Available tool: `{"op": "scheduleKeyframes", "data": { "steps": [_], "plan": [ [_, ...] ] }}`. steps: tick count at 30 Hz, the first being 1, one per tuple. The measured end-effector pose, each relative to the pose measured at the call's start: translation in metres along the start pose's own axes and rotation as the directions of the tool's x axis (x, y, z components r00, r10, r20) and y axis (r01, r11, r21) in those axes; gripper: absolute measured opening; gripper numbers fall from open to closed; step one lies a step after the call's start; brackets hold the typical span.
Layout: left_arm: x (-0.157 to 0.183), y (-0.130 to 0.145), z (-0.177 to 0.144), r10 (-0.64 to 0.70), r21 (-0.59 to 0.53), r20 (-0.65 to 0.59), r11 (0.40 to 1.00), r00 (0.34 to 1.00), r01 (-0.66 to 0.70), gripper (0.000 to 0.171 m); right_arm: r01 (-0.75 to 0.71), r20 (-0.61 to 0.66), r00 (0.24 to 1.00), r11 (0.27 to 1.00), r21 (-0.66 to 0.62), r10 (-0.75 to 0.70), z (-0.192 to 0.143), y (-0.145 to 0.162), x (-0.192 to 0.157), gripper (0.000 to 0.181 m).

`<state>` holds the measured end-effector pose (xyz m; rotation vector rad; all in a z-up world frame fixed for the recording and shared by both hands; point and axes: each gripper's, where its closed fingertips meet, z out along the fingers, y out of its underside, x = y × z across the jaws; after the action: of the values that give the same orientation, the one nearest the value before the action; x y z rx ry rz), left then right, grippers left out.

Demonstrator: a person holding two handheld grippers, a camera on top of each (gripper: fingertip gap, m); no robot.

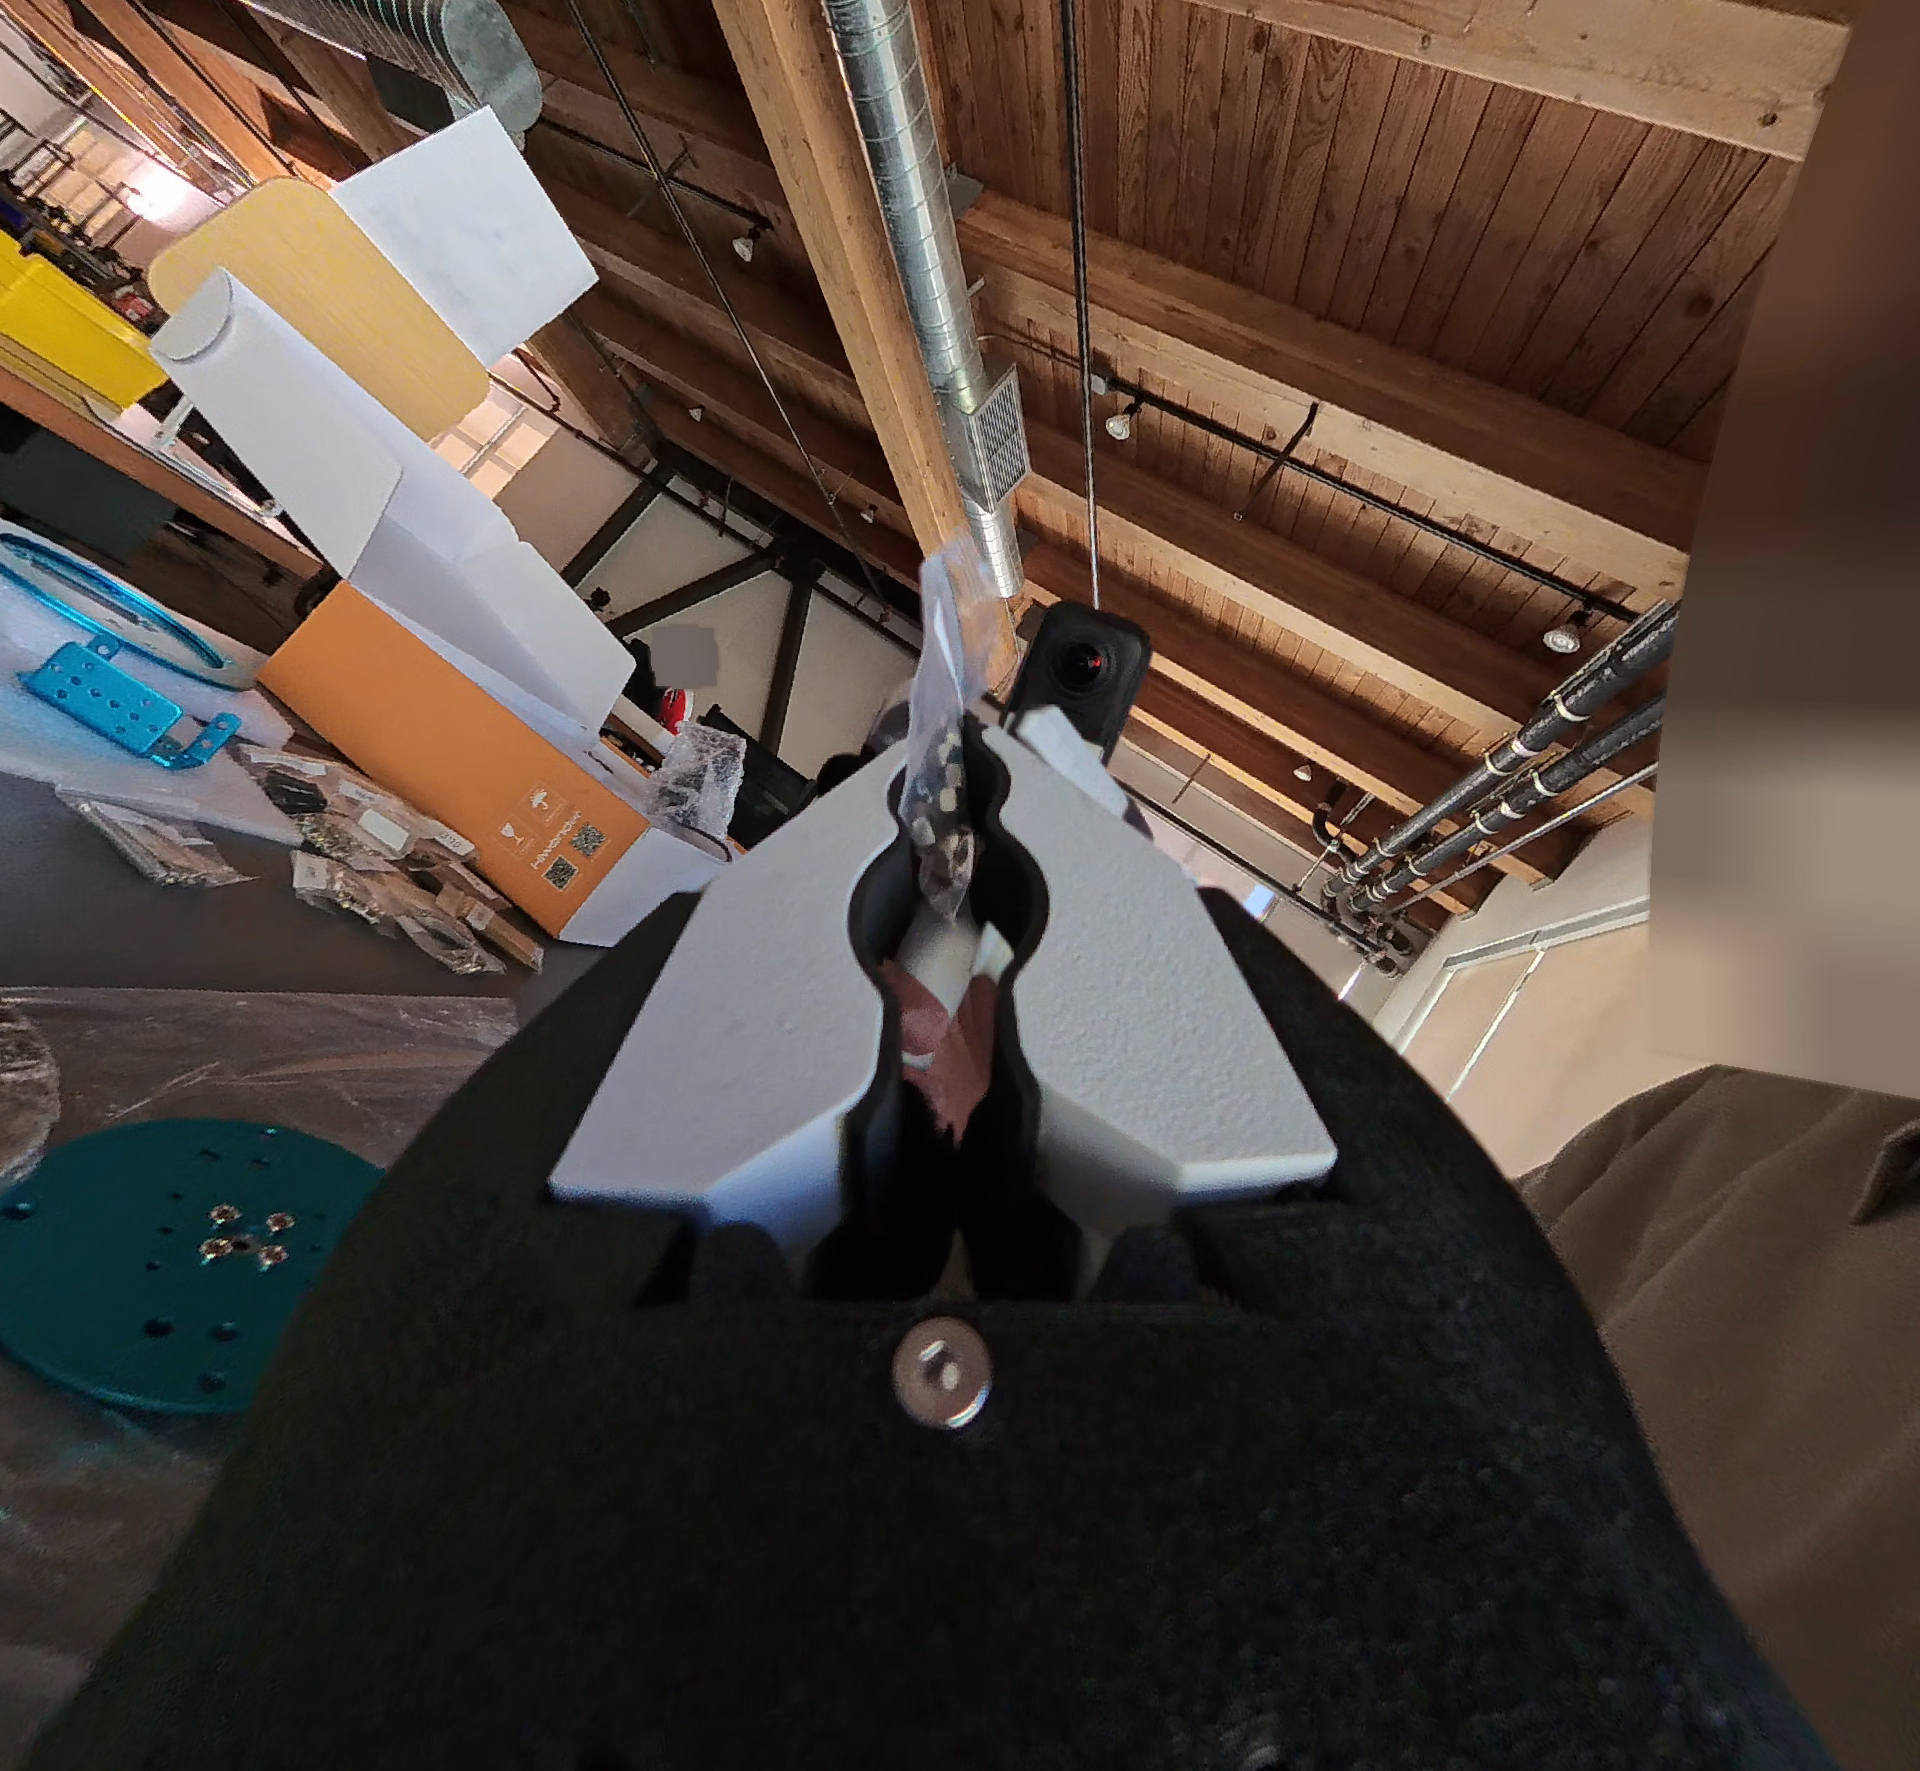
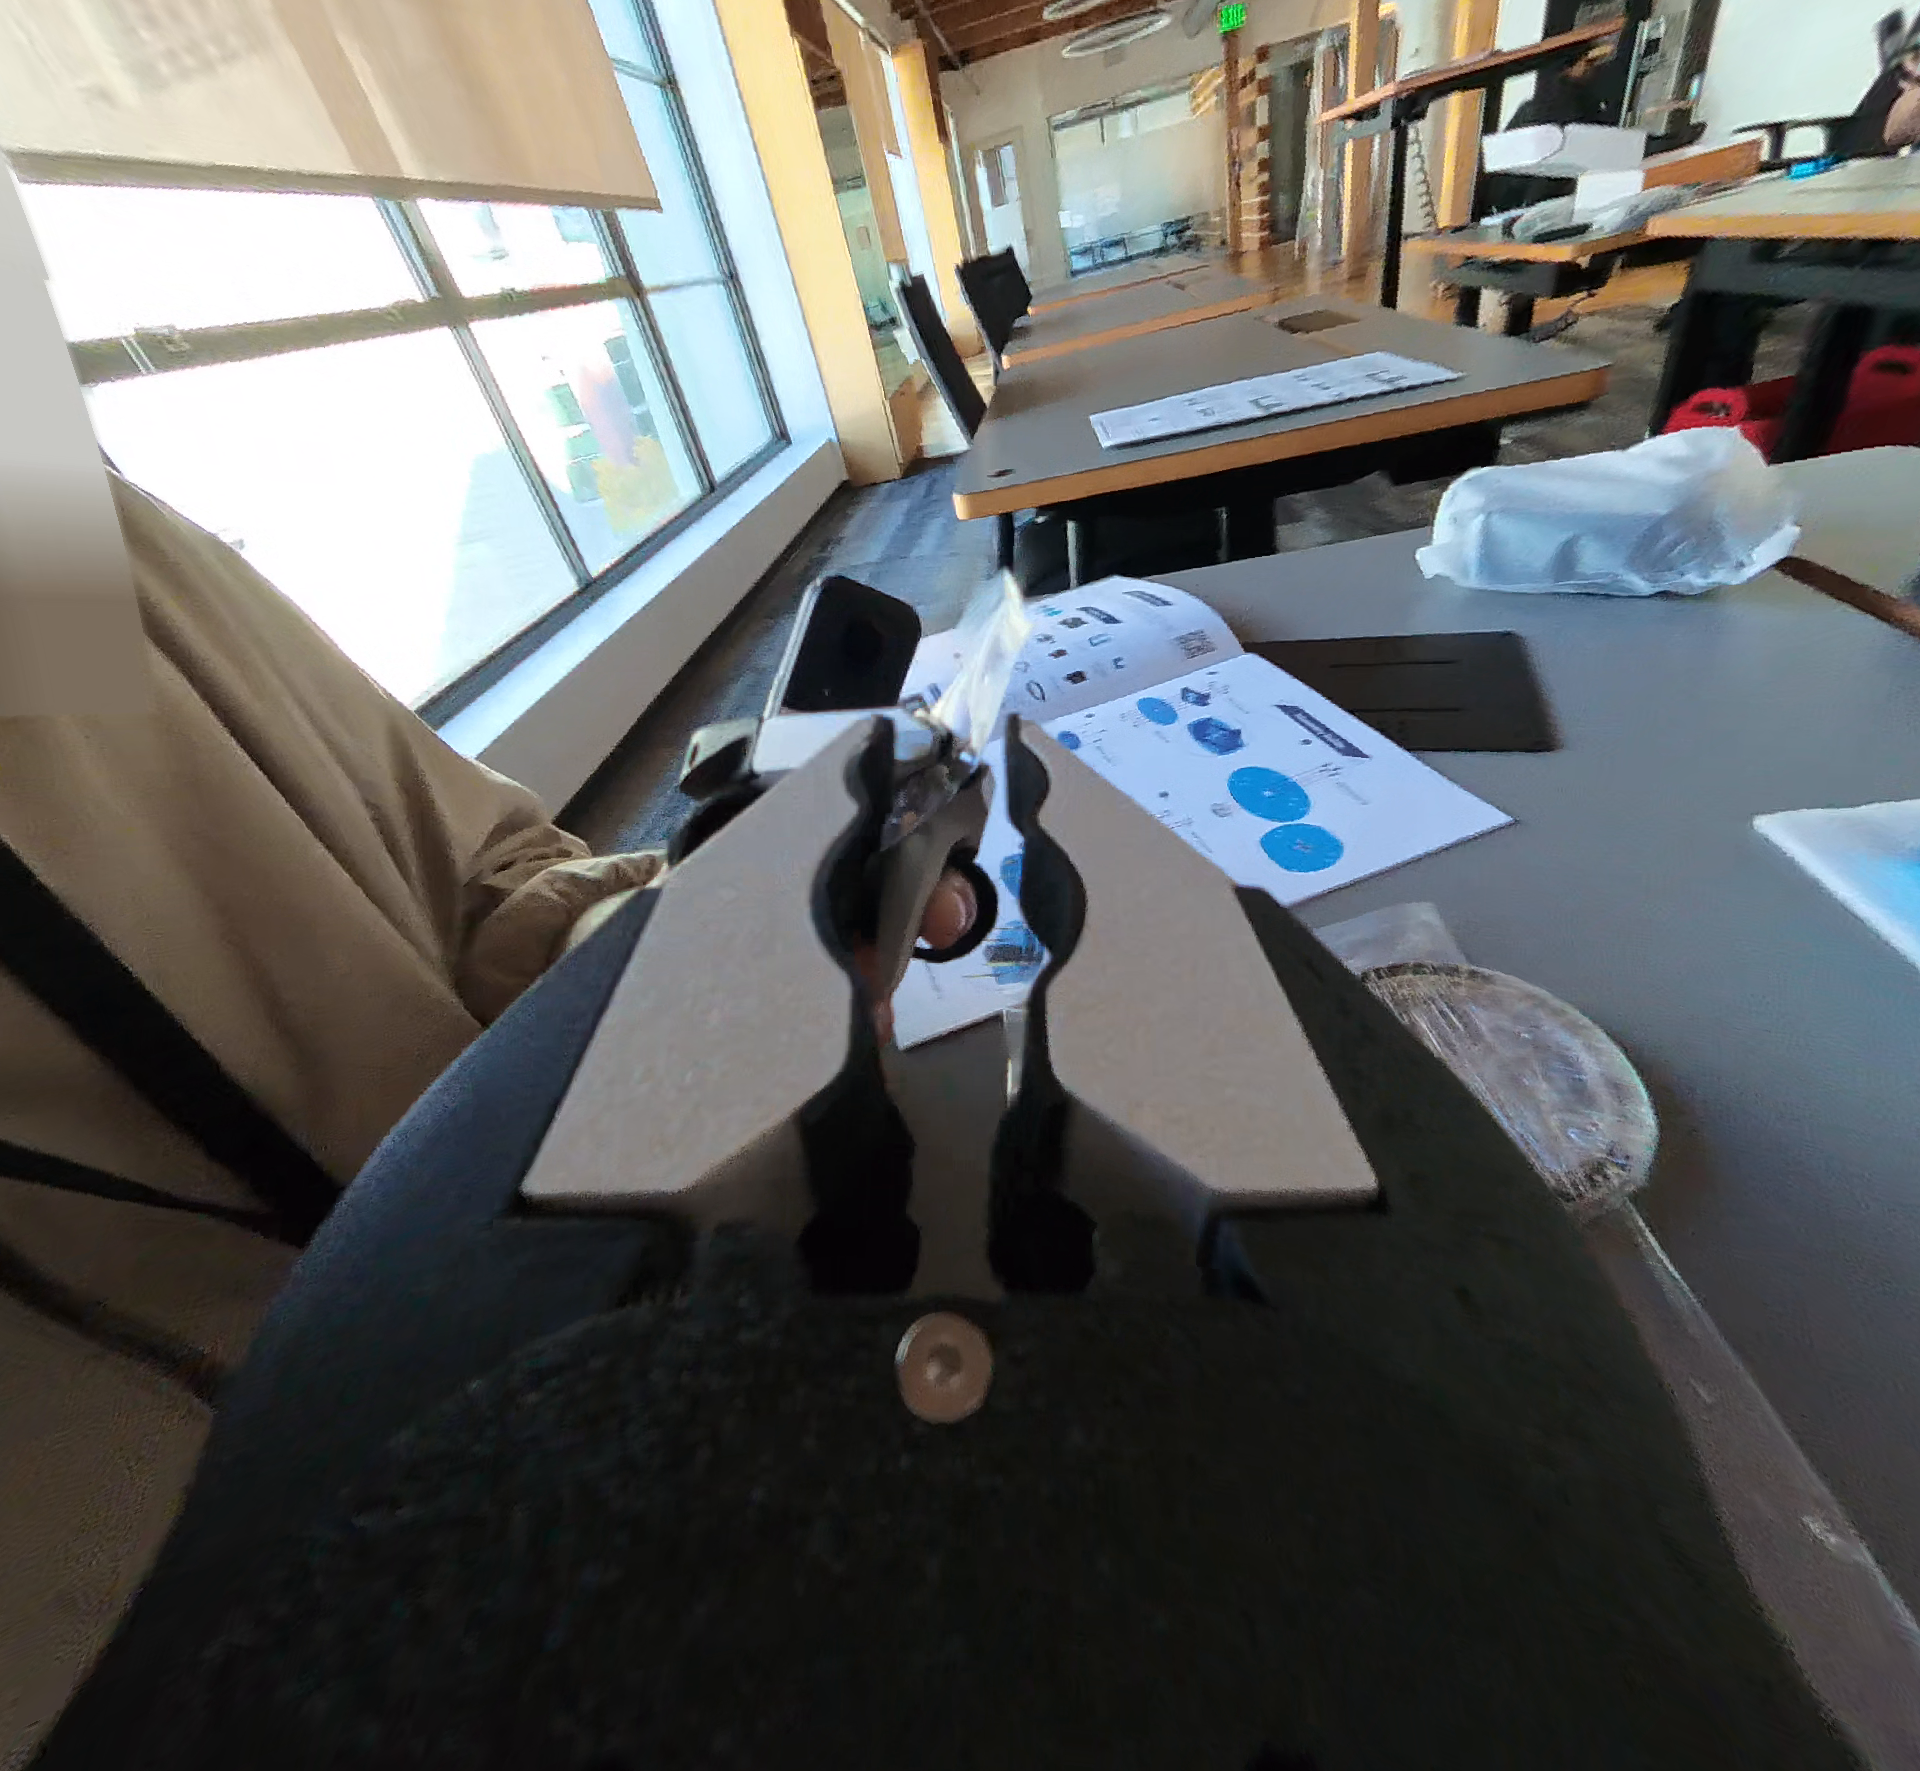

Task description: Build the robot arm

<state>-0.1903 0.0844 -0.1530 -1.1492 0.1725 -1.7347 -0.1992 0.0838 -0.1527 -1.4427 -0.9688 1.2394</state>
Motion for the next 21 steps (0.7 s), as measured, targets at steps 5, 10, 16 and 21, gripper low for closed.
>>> {"op": "scheduleKeyframes", "data": {
  "steps": [5, 10, 16, 21],
  "plan": [
    [-0.001, 0.007, 0.002, -0.016, 0.004, -0.014, 1.0, 1.0, 0.016, 0.005, -0.044, -0.013, 0.999, 0.999, 0.004, 0.044, -0.007, -0.002, 0.007, 0.0],
    [-0.017, 0.018, -0.005, 0.072, -0.135, 0.052, 0.989, 0.996, -0.065, 0.045, -0.109, -0.02, 0.994, 0.991, -0.084, 0.107, -0.023, 0.003, 0.02, 0.0],
    [-0.02, 0.028, -0.003, 0.362, -0.497, -0.113, 0.786, 0.925, -0.368, 0.042, -0.134, -0.011, 0.99, 0.942, -0.306, 0.138, -0.047, 0.03, 0.025, 0.0],
    [-0.023, 0.044, 0.009, 0.344, -0.589, -0.23, 0.696, 0.911, -0.411, 0.022, -0.12, 0.052, 0.988, 0.937, -0.328, 0.145, -0.047, 0.039, 0.014, 0.0]
  ]
}}
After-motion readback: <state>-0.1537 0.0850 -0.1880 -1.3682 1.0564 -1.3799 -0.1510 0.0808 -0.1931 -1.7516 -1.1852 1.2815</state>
